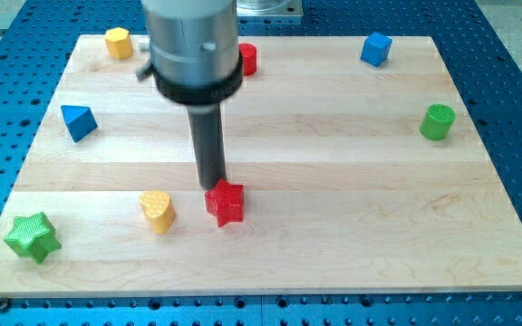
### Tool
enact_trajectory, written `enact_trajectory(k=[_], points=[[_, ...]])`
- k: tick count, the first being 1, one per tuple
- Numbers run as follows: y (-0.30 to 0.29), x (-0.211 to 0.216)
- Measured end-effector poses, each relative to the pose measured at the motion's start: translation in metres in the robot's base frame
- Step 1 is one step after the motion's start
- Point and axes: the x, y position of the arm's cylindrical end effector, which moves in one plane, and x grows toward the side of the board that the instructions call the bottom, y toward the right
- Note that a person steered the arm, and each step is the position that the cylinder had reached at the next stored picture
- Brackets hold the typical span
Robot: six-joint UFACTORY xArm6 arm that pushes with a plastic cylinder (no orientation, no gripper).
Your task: Place the red circle at the top of the red star
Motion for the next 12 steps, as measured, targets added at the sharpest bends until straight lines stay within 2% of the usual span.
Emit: enact_trajectory(k=[1, 2, 3, 4, 5, 7, 8, 9, 10, 11, 12], points=[[0.050, 0.026], [0.045, 0.010], [0.046, -0.048], [0.088, -0.128], [0.101, -0.180], [0.047, -0.244], [0.052, -0.274], [0.026, -0.292], [-0.009, -0.263], [-0.004, -0.172], [0.024, -0.152]])
